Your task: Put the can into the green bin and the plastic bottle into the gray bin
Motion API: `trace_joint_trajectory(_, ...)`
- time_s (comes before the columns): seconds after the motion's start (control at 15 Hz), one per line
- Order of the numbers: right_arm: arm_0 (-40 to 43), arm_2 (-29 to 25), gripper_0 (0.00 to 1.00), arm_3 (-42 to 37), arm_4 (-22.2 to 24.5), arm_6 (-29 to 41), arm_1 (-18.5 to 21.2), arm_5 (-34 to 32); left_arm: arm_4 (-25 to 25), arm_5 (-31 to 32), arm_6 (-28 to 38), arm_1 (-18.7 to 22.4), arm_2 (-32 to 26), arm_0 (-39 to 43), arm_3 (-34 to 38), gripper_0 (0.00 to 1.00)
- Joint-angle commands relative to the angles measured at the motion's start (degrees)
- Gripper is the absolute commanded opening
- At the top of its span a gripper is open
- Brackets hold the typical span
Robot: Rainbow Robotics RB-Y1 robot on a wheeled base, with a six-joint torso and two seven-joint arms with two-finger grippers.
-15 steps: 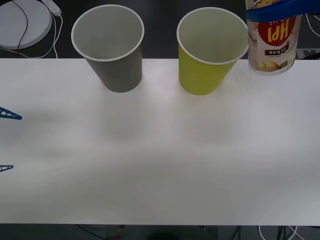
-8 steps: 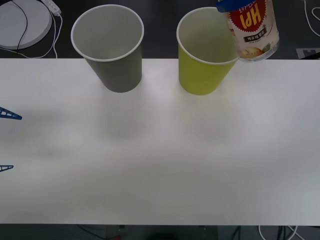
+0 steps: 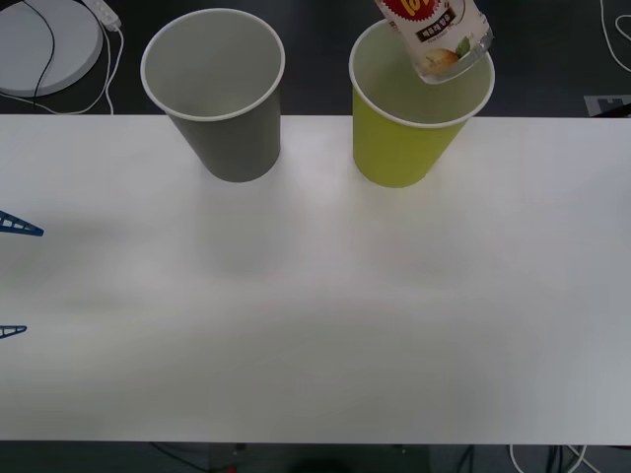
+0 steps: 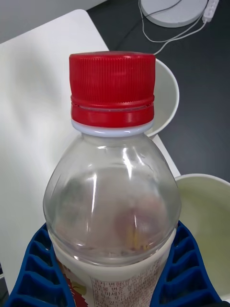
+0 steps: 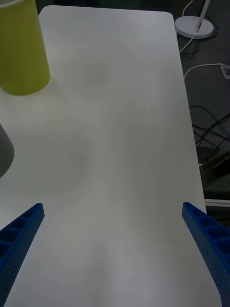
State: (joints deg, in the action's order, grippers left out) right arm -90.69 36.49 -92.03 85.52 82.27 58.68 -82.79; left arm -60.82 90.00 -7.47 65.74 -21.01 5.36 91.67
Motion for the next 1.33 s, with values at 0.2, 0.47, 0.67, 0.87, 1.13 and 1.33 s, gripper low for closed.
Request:
trace_joint_trajectory(0.2,-7.0,6.8,0.00,12.0,4.6,0.0,-8.4,-0.3,0.0,0.0,0.0,0.0,0.0,0.0,0.0,1.00)
trace_joint_trajectory(0.47,-10.9,8.1,0.00,22.6,10.7,0.1,-17.0,-1.9,0.0,0.0,0.0,0.0,0.0,0.0,0.0,1.00)
trace_joint_trajectory(0.67,-12.8,8.5,0.00,27.8,16.9,0.1,-22.7,-2.1,0.0,0.0,0.0,0.0,0.0,0.0,0.0,1.00)
trace_joint_trajectory(0.87,-15.0,8.5,0.00,35.3,20.9,0.1,-28.9,-2.1,0.0,0.0,0.0,0.0,0.0,0.0,0.0,1.00)
trace_joint_trajectory(1.13,-17.2,8.5,0.00,43.1,25.2,0.1,-35.4,-0.9,0.0,0.0,0.0,0.0,0.0,0.0,0.0,1.00)
trace_joint_trajectory(1.33,-19.1,8.5,0.00,48.5,27.2,0.2,-39.6,0.4,0.0,0.0,0.0,0.0,0.0,0.0,0.0,1.00)
